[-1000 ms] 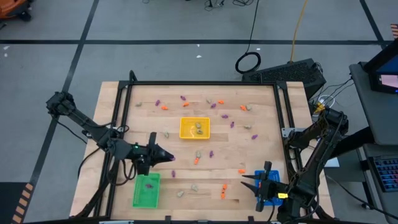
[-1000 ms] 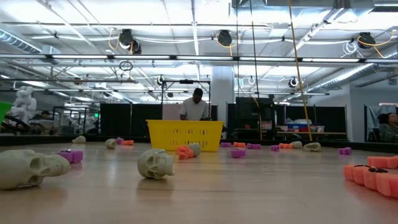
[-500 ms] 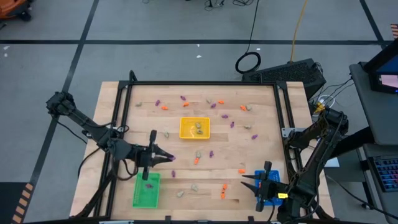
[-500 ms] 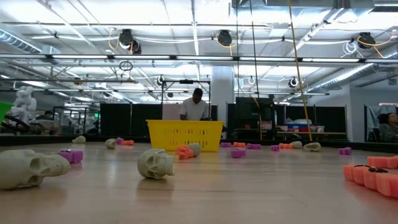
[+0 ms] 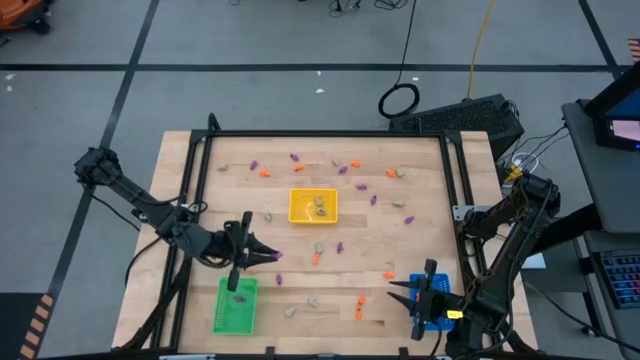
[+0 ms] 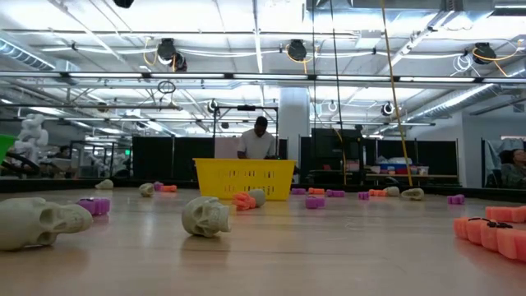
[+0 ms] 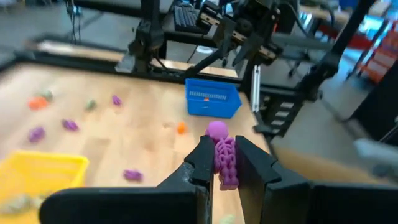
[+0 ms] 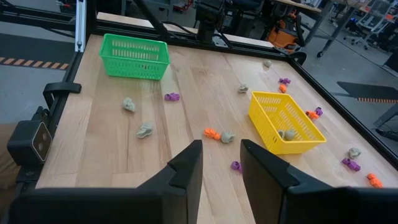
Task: Sort Halloween decoration
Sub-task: Put the purple skeleton toy in the green basket
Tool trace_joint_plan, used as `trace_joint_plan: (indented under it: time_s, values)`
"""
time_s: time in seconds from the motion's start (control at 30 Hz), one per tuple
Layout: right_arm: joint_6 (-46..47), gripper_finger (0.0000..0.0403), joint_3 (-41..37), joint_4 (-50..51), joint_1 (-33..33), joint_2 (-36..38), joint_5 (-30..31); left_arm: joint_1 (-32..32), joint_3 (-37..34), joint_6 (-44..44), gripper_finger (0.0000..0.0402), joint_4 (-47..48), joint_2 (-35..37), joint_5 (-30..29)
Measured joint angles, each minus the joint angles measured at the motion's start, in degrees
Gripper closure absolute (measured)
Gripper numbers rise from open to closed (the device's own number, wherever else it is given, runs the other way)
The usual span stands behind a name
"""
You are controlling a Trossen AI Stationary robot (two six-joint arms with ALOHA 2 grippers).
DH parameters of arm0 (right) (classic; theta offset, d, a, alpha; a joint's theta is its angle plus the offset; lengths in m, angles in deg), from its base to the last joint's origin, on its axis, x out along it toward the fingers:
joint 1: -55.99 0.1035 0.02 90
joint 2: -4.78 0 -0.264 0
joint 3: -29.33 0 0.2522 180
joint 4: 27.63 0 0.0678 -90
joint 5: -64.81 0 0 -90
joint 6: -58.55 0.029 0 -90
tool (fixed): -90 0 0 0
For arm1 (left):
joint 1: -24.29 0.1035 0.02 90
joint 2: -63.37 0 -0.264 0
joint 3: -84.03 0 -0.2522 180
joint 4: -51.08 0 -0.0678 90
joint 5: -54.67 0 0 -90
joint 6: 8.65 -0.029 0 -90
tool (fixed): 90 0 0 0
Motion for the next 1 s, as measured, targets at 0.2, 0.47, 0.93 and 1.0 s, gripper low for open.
trace_joint_plan:
  time_s: [0.2, 0.47, 0.93, 1.0]
  values:
    - [0.1, 0.0309, 0.0, 0.0, 0.0, 0.0, 0.0, 0.0, 0.0, 11.0, 0.0361, 0.0, 0.0, 0.0]
    - [0.1, 0.0309, 0.0, 0.0, 0.0, 0.0, 0.0, 0.0, 0.0, 7.2, 0.0361, 0.0, 0.0, 0.0]
    - [0.1, 0.0309, 0.0, 0.0, 0.0, 0.0, 0.0, -0.3, 0.0, -0.9, 0.0361, 9.1, 0.0, 10.5]
    - [0.1, 0.0309, 0.0, 0.0, 0.0, 0.0, 0.0, -1.6, 0.0, 1.5, 0.0361, 11.2, 0.0, 11.0]
